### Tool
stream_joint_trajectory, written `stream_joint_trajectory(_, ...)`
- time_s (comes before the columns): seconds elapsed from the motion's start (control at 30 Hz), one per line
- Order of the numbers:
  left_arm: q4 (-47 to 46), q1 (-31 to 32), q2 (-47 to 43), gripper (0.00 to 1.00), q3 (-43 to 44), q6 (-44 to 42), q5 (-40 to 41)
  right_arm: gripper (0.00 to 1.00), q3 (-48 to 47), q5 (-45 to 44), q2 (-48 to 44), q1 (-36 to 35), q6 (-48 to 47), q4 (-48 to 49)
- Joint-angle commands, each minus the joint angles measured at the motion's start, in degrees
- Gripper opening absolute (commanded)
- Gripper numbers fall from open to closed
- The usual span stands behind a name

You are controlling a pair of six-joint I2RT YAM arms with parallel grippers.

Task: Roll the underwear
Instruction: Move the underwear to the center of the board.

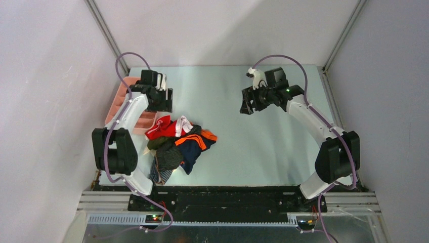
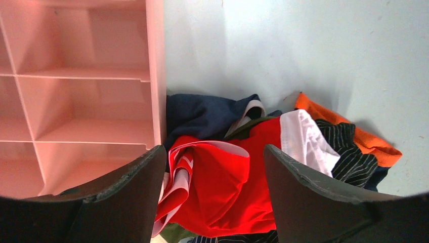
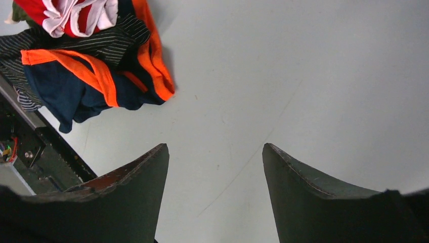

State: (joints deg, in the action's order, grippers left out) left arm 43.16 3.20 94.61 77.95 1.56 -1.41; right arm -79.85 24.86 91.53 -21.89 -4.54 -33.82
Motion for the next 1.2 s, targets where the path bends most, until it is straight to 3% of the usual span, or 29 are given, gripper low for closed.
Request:
stream_joint_trajectory(0.0, 3.79, -0.2, -0.58, 0.76, -0.51, 2.99, -3.31, 0.72, -2.39, 0.8, 0.55, -1.59, 0.67, 0.42)
stream_joint_trajectory(0.17, 3.12, 0.87, 2.4, 0.6, -0.36, 3.7, -4.59, 0.72, -1.45, -0.23, 0.52, -1.66, 0.89, 0.72)
stream_joint_trajectory(0.23, 3.34, 1.38, 3.66, 0.47, 0.79, 3.67, -4.26, 0.72, -1.3, -0.46, 0.31, -1.7, 0.88, 0.84)
stream_joint_trajectory(0.27, 3.65, 1.55, 3.97, 0.35, 1.61, 3.5, -3.85, 0.72, -1.2, -0.61, 0.23, -1.7, 0.85, 0.92)
stream_joint_trajectory(0.37, 4.41, 2.19, 4.17, 0.25, 2.75, 3.14, -3.2, 0.72, -0.36, -1.31, -0.52, -1.75, 0.62, 1.26)
stream_joint_trajectory(0.47, 5.16, 2.45, 3.59, 0.03, 3.14, 2.61, -3.76, 0.72, 0.69, -2.22, -1.4, -1.75, 0.29, 1.85)
stream_joint_trajectory(0.5, 5.3, 2.72, 2.89, 0.01, 3.21, 2.32, -4.16, 0.72, 1.04, -2.38, -1.55, -1.75, 0.13, 1.88)
stream_joint_trajectory(0.57, 5.13, 3.28, 0.98, 0.0, 3.37, 1.78, -7.04, 0.71, 1.29, -2.65, -2.06, -1.59, 0.02, 1.85)
stream_joint_trajectory(0.7, 0.45, 5.16, -4.29, 0.0, 3.9, 2.12, -21.33, 0.71, 1.52, -2.13, -2.88, -0.39, 0.49, 1.66)
stream_joint_trajectory(0.9, -1.94, 11.11, -6.06, 0.0, 8.27, -0.36, -32.01, 0.71, 1.91, 2.77, -3.78, 3.03, 1.62, 1.19)
stream_joint_trajectory(1.17, -4.47, 21.75, 6.7, 0.0, 17.31, 0.76, -35.34, 0.72, 6.15, 5.63, -7.2, 6.09, 2.75, 1.25)
